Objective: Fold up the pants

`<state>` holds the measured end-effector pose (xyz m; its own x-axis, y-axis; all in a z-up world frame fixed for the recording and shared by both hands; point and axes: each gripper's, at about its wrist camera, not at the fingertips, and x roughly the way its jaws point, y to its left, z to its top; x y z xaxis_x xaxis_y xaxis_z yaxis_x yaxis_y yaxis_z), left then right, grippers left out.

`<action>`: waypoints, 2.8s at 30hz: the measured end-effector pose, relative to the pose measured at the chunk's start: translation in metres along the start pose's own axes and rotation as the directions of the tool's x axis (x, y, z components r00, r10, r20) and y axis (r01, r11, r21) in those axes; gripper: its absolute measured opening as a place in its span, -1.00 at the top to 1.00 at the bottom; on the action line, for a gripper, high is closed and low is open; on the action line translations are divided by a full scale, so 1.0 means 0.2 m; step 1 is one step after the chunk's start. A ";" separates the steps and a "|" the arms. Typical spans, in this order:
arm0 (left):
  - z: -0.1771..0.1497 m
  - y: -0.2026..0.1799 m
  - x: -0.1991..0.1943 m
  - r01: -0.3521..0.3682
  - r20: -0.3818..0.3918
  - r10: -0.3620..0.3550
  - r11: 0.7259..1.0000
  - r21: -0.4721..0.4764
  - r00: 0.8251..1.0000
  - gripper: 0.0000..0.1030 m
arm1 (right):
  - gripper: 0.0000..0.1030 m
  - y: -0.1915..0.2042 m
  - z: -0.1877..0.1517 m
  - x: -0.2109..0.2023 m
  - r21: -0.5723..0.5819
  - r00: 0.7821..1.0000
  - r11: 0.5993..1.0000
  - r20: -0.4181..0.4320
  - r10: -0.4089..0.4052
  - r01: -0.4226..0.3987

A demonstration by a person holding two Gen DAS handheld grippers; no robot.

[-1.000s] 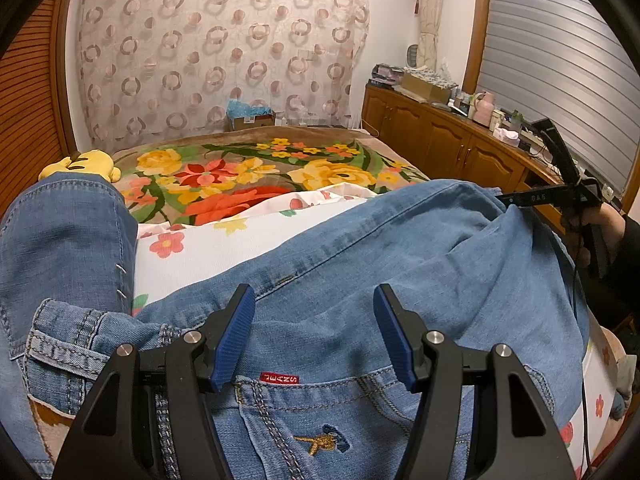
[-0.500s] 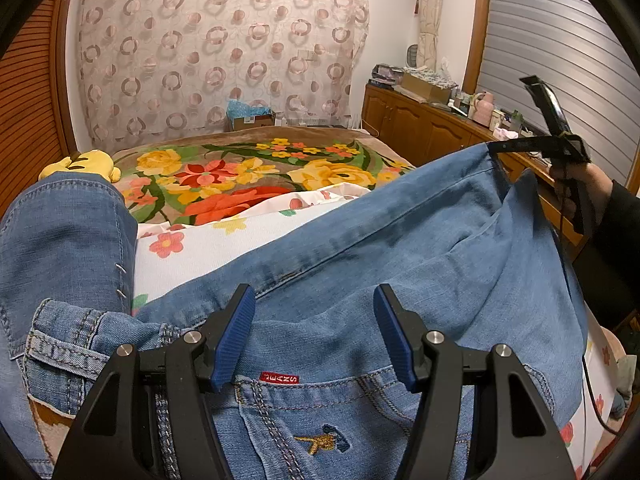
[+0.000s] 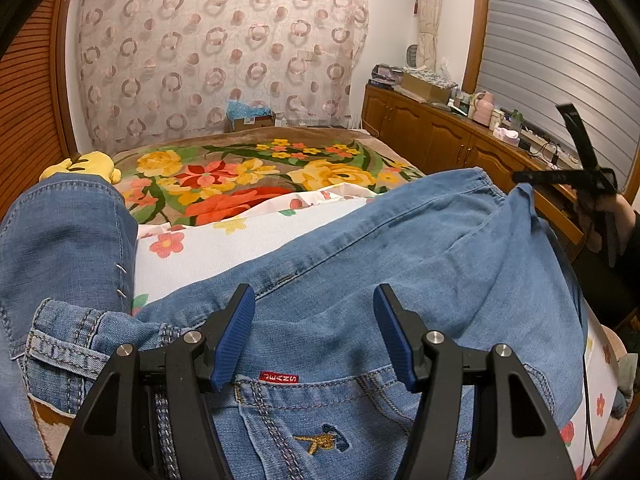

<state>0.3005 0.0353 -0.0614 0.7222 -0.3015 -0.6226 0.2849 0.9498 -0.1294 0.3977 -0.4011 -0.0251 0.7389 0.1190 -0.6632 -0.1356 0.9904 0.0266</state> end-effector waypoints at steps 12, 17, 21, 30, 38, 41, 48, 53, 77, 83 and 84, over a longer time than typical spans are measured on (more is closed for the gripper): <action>0.01 -0.02 -0.03 0.035 -0.016 -0.035 0.998 0.050 0.999 -0.21 | 0.17 -0.09 -0.05 -0.11 0.070 0.999 0.997 -0.035 0.039 -0.037; 0.08 -0.10 -0.03 0.044 -0.074 -0.037 0.994 0.102 0.997 -0.22 | 0.62 -0.07 -0.06 -0.15 0.066 0.995 0.993 -0.020 0.095 -0.093; 0.13 -0.15 -0.03 0.037 -0.121 -0.017 0.986 0.164 0.993 -0.22 | 0.95 -0.06 -0.09 -0.16 0.033 0.992 0.992 0.012 0.124 -0.125; 0.17 -0.22 0.15 0.105 -0.269 -0.058 0.981 0.165 0.961 -0.14 | 0.98 -0.11 -0.13 -0.19 0.000 0.986 0.992 0.105 0.128 -0.129; 0.11 -0.21 0.26 0.074 -0.352 -0.023 0.989 0.132 0.936 0.09 | 0.98 -0.08 -0.19 -0.21 -0.020 0.980 0.988 0.127 0.155 -0.153; 0.10 -0.22 0.26 0.053 -0.345 0.003 0.987 0.152 0.938 0.44 | 0.99 -0.09 -0.20 -0.21 -0.013 0.978 0.987 0.135 0.158 -0.158; 0.12 -0.23 0.16 0.026 -0.280 0.032 0.979 0.201 0.960 0.92 | 1.00 -0.09 -0.20 -0.23 0.002 0.975 0.988 0.162 0.155 -0.157; 0.17 -0.24 0.00 0.008 -0.185 0.027 0.982 0.186 0.982 0.94 | 1.00 -0.09 -0.19 -0.28 0.004 0.970 0.990 0.205 0.135 -0.139; 0.17 -0.19 0.02 -0.040 -0.168 0.069 0.985 0.169 0.983 0.94 | 0.16 -0.10 -0.10 0.03 0.024 0.988 0.990 0.072 0.134 -0.136; 0.16 -0.19 0.02 -0.039 -0.165 0.067 0.985 0.169 0.984 0.94 | 0.16 -0.18 -0.07 0.08 0.058 0.987 0.985 0.027 0.161 -0.162; 0.16 -0.20 0.02 -0.038 -0.165 0.067 0.985 0.170 0.984 0.94 | 0.16 -0.19 -0.07 0.08 0.063 0.986 0.984 0.023 0.165 -0.166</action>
<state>0.3112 -0.0060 -0.0344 0.6260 -0.2196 -0.7483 0.3604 0.9324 0.0279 0.4055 -0.4386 -0.0474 0.7216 0.2821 -0.6322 -0.2142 0.9594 0.1836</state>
